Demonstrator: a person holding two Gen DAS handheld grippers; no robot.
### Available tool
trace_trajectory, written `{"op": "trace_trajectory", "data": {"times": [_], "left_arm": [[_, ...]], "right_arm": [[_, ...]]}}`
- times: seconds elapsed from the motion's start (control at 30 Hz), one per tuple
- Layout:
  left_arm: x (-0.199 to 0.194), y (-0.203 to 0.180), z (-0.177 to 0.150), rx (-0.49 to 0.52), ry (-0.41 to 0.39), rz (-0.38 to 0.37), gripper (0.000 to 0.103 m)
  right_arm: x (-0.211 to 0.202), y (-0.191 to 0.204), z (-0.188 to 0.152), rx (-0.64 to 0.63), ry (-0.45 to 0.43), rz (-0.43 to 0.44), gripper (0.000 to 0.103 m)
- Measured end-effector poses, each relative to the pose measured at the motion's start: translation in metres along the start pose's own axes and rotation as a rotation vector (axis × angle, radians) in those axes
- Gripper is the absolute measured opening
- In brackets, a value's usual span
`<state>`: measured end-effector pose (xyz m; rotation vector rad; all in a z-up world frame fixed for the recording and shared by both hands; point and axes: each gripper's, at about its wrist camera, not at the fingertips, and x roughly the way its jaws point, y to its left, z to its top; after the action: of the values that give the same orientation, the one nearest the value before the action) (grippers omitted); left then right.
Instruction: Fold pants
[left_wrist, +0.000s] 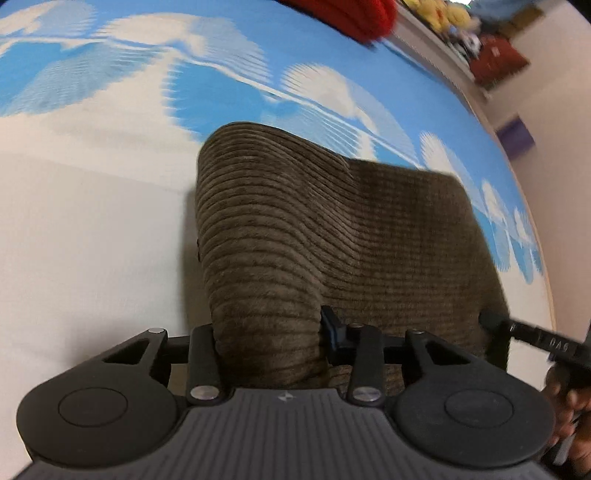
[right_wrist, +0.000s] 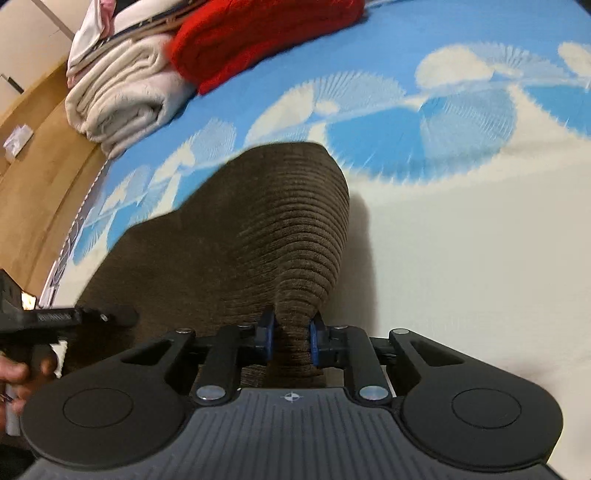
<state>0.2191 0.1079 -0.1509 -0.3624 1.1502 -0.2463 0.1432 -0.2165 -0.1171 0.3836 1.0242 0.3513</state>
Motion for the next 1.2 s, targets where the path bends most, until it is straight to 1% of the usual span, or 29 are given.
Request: {"op": "trace_trajectory", "data": {"times": [0.1,0.2,0.27,0.3,0.37,0.43,0.5,0.53,0.57,0.6,0.63,0.67,0.7,0.73,0.77,0.83,0.87,0.93,0.97,1.07,1.1,1.13,1.17,1.2], "left_arm": [[0.025,-0.046,0.003,0.056,0.007,-0.035,0.043],[0.052,-0.088,0.0,0.116,0.045,-0.077,0.044],[0.067,-0.11,-0.005,0.158,0.054,-0.106,0.049],[0.074,-0.118,-0.007,0.171,0.057,-0.115,0.051],[0.083,-0.126,-0.01,0.18,0.068,-0.122,0.06],[0.086,-0.126,-0.01,0.168,0.078,-0.124,0.063],[0.086,-0.121,-0.007,0.144,0.092,-0.125,0.065],[0.082,-0.117,-0.006,0.127,0.097,-0.119,0.068],[0.076,-0.115,-0.003,0.112,0.089,-0.111,0.068],[0.071,-0.11,0.001,0.104,0.072,-0.112,0.068],[0.064,-0.105,0.002,0.102,0.052,-0.109,0.068],[0.06,-0.099,0.002,0.106,0.045,-0.098,0.064],[0.059,-0.093,0.001,0.103,0.058,-0.106,0.057],[0.06,-0.088,0.0,0.099,0.073,-0.126,0.044],[0.058,-0.087,-0.002,0.113,0.072,-0.13,0.04],[0.053,-0.092,-0.009,0.196,0.039,-0.108,0.039],[0.054,-0.099,-0.008,0.214,0.032,-0.1,0.039],[0.052,-0.1,-0.006,0.185,0.036,-0.096,0.04],[0.051,-0.099,-0.005,0.17,0.038,-0.093,0.043],[0.038,-0.1,-0.002,0.141,0.053,-0.093,0.043],[0.034,-0.102,-0.003,0.162,0.051,-0.096,0.044],[0.033,-0.104,-0.007,0.214,0.049,-0.063,0.038],[0.037,-0.107,-0.014,0.282,0.054,-0.006,0.039],[0.041,-0.107,-0.019,0.317,0.06,0.023,0.039]], "right_arm": [[-0.016,-0.032,0.016,-0.039,0.032,-0.073,0.018],[-0.033,-0.08,0.022,-0.011,0.061,-0.134,0.018],[-0.043,-0.11,0.019,0.026,0.062,-0.162,0.018],[-0.047,-0.128,0.017,0.077,0.063,-0.178,0.018],[-0.05,-0.152,0.011,0.157,0.074,-0.202,0.018],[-0.051,-0.164,0.008,0.175,0.084,-0.222,0.018],[-0.051,-0.165,0.007,0.144,0.085,-0.225,0.018],[-0.051,-0.164,0.006,0.125,0.082,-0.222,0.018],[-0.052,-0.163,0.004,0.119,0.075,-0.218,0.019],[-0.054,-0.162,0.003,0.116,0.068,-0.211,0.021],[-0.055,-0.163,0.004,0.113,0.067,-0.207,0.027],[-0.056,-0.164,0.004,0.106,0.072,-0.203,0.034],[-0.058,-0.163,0.005,0.098,0.083,-0.199,0.036],[-0.06,-0.163,0.004,0.086,0.097,-0.188,0.041],[-0.061,-0.164,0.0,0.077,0.11,-0.18,0.042],[-0.057,-0.166,-0.006,0.071,0.164,-0.173,0.046],[-0.054,-0.166,-0.01,0.068,0.197,-0.167,0.048],[-0.052,-0.162,-0.015,0.036,0.211,-0.168,0.051],[-0.053,-0.159,-0.016,0.018,0.212,-0.17,0.051],[-0.059,-0.155,-0.018,0.002,0.205,-0.185,0.05],[-0.064,-0.153,-0.018,0.011,0.191,-0.184,0.05],[-0.068,-0.152,-0.018,0.014,0.178,-0.18,0.05],[-0.069,-0.148,-0.021,-0.002,0.178,-0.185,0.05],[-0.067,-0.144,-0.026,-0.041,0.199,-0.201,0.05]]}}
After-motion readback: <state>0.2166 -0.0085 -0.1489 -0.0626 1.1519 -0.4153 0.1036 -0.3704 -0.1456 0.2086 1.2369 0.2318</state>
